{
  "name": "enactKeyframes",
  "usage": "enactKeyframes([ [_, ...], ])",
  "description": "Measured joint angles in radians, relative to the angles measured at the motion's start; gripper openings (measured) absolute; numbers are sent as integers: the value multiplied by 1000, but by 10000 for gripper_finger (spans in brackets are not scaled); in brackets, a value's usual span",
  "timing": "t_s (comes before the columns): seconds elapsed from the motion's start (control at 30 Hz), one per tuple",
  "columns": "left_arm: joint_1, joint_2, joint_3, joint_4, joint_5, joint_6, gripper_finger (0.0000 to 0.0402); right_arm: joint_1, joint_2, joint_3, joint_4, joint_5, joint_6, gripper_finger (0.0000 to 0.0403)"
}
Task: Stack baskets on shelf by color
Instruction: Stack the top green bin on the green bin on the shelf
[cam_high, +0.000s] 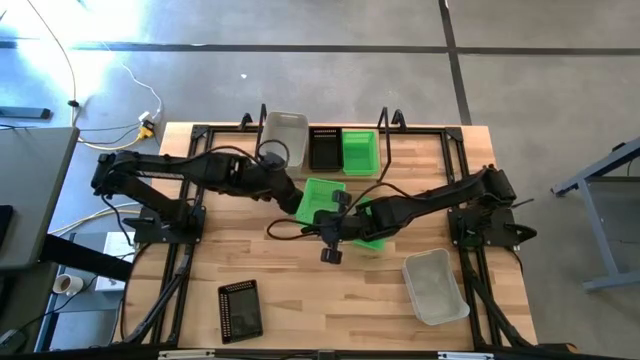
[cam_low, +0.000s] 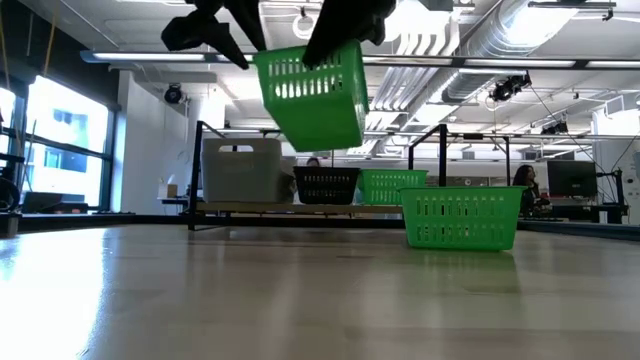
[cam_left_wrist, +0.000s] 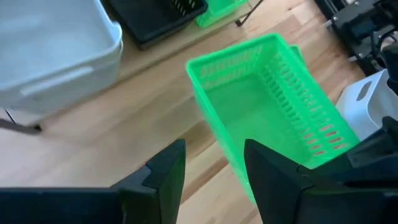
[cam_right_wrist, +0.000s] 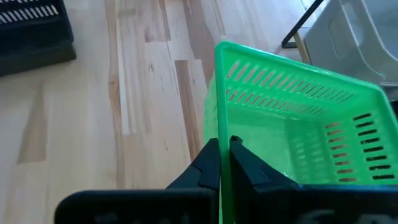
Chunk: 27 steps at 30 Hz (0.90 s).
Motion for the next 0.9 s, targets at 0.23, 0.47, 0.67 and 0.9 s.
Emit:
enactKeyframes([
  [0.23,44,-75,0,0,0,141,149,9,-33,0,-17,14,-14,0],
  [0.47,66,-140,0,1,-4,261,147,8,-94,0,-94,81,-39,0],
  [0.67,73,-164,0,0,-61,345,147,-8,-172,0,-212,158,-64,0],
  [0.9,86,-169,0,0,-100,372,146,-69,-286,0,-333,224,-126,0],
])
